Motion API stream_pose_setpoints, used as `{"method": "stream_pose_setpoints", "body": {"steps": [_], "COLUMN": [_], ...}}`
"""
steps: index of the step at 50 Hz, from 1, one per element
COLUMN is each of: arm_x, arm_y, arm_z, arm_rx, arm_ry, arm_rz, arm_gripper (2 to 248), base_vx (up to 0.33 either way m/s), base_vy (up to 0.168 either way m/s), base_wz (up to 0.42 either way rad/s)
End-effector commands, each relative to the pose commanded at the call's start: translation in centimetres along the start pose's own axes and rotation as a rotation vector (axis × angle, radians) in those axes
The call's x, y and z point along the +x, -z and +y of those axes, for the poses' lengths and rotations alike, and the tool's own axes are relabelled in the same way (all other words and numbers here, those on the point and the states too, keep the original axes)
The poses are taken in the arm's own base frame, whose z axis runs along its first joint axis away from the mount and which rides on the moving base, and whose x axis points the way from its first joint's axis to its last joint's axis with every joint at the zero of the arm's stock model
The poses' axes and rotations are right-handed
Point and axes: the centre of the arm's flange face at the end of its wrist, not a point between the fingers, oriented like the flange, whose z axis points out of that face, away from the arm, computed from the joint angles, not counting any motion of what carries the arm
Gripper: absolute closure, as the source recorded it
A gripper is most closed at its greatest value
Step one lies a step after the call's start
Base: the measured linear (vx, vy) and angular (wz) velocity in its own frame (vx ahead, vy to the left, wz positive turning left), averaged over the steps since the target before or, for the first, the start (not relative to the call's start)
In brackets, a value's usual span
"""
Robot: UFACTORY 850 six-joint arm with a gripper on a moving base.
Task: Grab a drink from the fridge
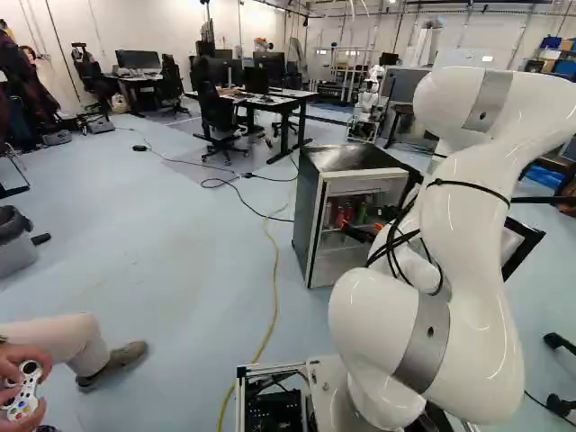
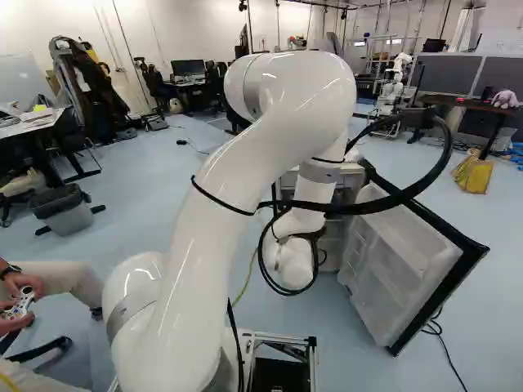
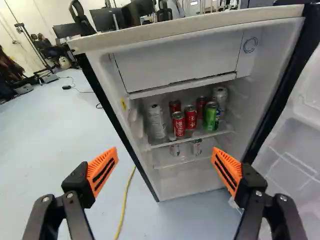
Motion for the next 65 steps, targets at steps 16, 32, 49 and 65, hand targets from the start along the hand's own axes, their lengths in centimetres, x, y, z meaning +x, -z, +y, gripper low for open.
{"method": "stream_pose_setpoints", "body": {"steps": [16, 32, 49, 65], "arm_x": [-1.7, -3.5, -5.3, -6.9], "arm_y": [-1.3, -2.9, -5.3, -7.9], "arm_z": [-0.1, 0.2, 1.0, 2.0], "arm_rx": [0.073, 0.109, 0.112, 0.089], "arm_ry": [-0.003, -0.006, -0.004, 0.001], "arm_rz": [-0.018, -0.03, -0.036, -0.014], "arm_gripper": [3, 3, 3, 3], "base_vx": [0.0, 0.0, 0.0, 0.0], "base_vy": [0.0, 0.0, 0.0, 0.0], "base_wz": [0.0, 0.0, 0.0, 0.0]}}
